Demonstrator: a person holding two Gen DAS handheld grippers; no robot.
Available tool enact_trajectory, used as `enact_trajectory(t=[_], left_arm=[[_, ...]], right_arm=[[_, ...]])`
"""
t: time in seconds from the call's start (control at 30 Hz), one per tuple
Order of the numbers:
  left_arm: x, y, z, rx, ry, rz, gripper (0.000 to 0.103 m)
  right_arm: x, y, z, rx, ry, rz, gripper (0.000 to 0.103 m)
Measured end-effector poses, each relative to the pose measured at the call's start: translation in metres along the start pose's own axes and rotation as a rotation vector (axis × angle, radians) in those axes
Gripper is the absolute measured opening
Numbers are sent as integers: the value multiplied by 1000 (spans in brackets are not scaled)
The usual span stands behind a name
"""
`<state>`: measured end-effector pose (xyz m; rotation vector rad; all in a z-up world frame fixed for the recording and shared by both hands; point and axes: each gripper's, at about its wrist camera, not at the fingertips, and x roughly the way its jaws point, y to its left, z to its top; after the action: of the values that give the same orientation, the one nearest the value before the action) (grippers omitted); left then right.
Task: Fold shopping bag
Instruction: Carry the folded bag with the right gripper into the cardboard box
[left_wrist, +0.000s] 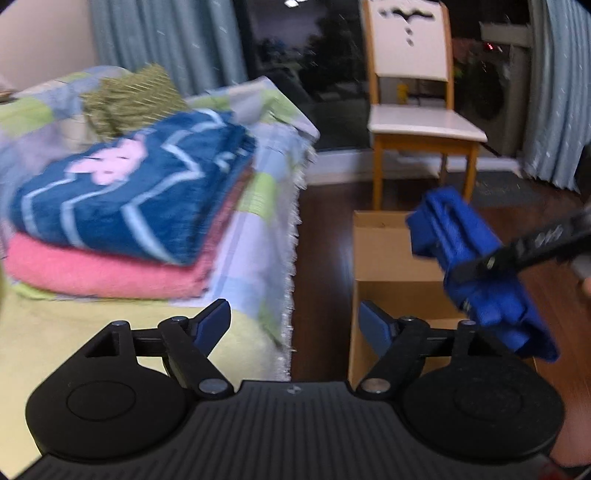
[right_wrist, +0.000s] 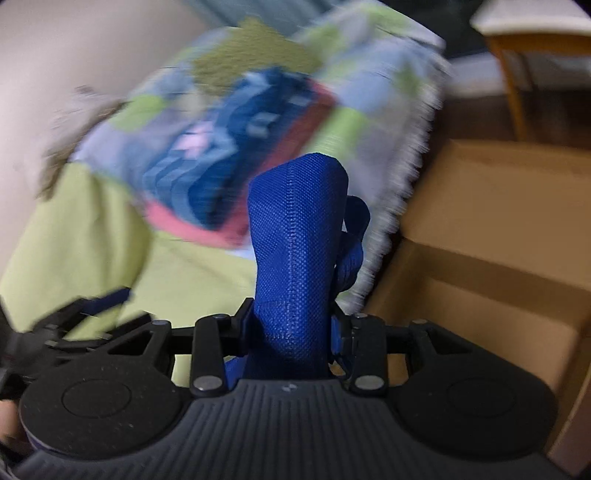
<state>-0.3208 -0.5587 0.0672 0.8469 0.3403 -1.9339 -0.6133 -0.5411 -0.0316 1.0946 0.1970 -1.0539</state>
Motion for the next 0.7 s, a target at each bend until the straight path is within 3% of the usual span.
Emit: enact_trajectory(t=[0.17, 0.3, 0.5, 0.7], left_arm=[[78, -14, 4, 67, 107, -53, 77], [131, -19, -1, 98, 184, -95, 77], [190, -21, -17, 128, 281, -135, 77], [223, -23, -37, 146, 357, -182, 77]], right_arm=[[56, -81, -26, 167, 83, -64, 35], [102, -120, -38, 227, 138, -104, 35], [151, -144, -44, 304, 135, -111, 35], [186, -160, -54, 392, 115, -97, 35]])
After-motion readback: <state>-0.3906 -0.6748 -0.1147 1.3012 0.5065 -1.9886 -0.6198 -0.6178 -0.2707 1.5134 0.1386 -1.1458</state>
